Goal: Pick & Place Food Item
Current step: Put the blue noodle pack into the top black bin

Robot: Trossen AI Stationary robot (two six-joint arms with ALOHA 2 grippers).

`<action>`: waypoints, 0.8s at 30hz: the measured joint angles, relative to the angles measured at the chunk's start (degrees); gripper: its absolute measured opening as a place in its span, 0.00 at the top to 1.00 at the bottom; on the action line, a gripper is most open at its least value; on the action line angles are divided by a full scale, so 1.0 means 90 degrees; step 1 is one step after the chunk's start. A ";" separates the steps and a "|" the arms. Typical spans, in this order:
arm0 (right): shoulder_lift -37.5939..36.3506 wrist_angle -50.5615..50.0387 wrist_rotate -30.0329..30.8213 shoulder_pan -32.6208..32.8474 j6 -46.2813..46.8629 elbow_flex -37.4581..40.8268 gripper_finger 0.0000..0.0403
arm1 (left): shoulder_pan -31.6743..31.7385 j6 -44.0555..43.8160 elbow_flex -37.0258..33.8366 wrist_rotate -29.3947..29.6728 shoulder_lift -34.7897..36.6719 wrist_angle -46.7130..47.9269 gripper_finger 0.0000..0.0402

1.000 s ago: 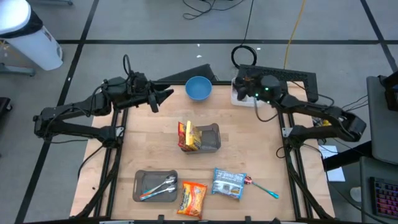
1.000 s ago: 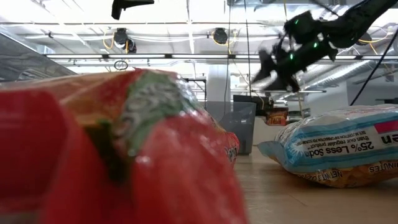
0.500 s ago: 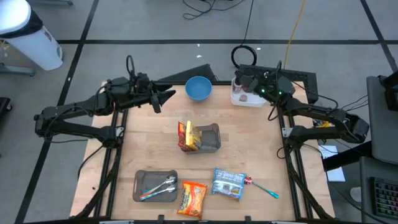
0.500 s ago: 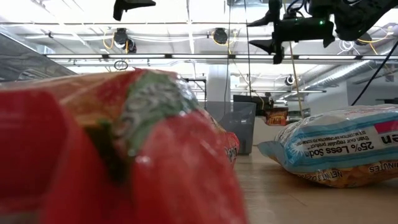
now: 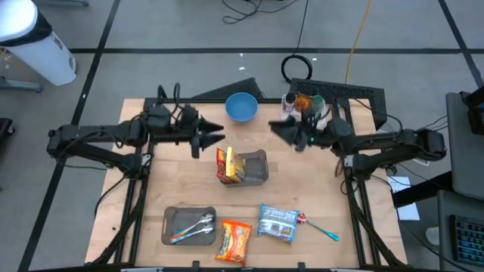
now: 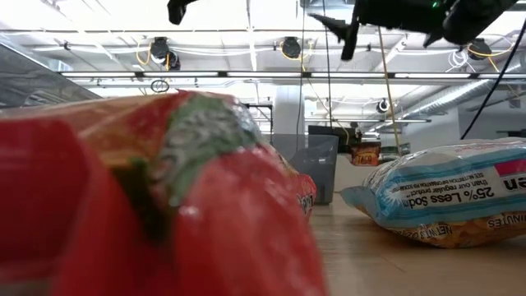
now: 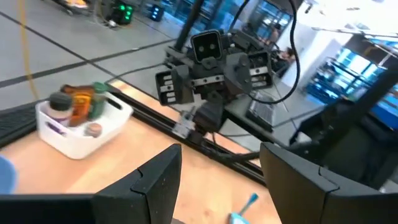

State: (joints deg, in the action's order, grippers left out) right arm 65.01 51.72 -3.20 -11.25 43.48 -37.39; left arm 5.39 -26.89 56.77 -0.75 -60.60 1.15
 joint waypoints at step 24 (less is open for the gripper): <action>-0.0010 -0.2523 0.2126 0.5448 0.0169 -0.0002 0.53 | -0.4059 -0.1201 0.0008 0.4020 -0.1483 -0.2995 0.44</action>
State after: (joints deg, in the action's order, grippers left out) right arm 64.93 29.02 15.93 37.78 45.00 -37.41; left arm -31.14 -37.70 56.85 35.43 -73.94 -25.81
